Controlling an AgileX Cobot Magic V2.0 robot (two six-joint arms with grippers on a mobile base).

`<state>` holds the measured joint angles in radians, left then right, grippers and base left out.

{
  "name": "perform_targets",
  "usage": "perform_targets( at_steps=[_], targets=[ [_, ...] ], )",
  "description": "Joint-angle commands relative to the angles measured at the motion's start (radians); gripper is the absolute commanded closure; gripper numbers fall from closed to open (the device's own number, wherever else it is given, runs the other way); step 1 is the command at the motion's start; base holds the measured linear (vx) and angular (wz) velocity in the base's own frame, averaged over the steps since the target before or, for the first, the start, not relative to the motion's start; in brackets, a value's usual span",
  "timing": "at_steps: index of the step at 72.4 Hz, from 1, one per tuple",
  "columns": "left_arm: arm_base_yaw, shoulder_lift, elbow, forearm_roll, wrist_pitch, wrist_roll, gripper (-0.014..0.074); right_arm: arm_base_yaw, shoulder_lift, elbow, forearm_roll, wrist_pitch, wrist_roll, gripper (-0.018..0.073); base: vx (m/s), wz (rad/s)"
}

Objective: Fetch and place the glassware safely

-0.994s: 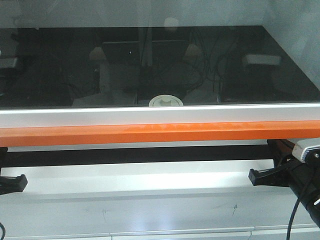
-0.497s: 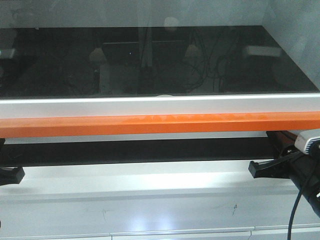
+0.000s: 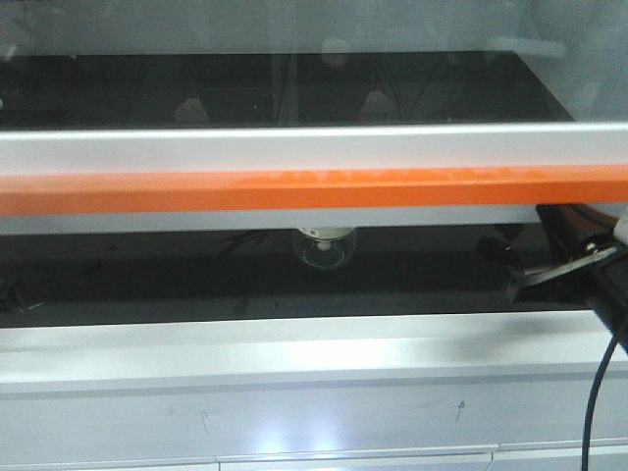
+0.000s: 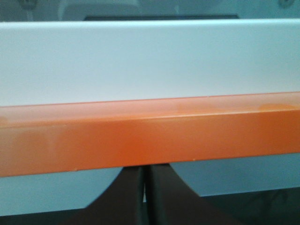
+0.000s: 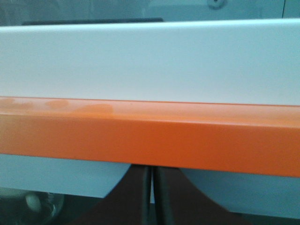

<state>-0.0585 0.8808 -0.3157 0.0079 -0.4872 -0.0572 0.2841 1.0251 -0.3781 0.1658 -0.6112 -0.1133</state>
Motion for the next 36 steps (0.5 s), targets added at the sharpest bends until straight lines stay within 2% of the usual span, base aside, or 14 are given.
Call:
perform_targets(
  at_steps=[1, 18, 36],
  targets=[
    [-0.006, -0.033, -0.093, 0.001, -0.172, -0.005, 0.0603, -0.001, -0.032, -0.107, -0.038, -0.148, -0.032, 0.0560, 0.00, 0.00],
    [-0.006, -0.118, -0.117, 0.001, -0.109, -0.005, 0.0603, -0.001, -0.107, -0.152, -0.038, -0.027, -0.039, 0.0560, 0.00, 0.00],
    [-0.006, -0.254, -0.117, 0.000, 0.068, -0.005, 0.0603, -0.001, -0.217, -0.152, -0.039, 0.143, -0.044, 0.0560, 0.00, 0.00]
  ],
)
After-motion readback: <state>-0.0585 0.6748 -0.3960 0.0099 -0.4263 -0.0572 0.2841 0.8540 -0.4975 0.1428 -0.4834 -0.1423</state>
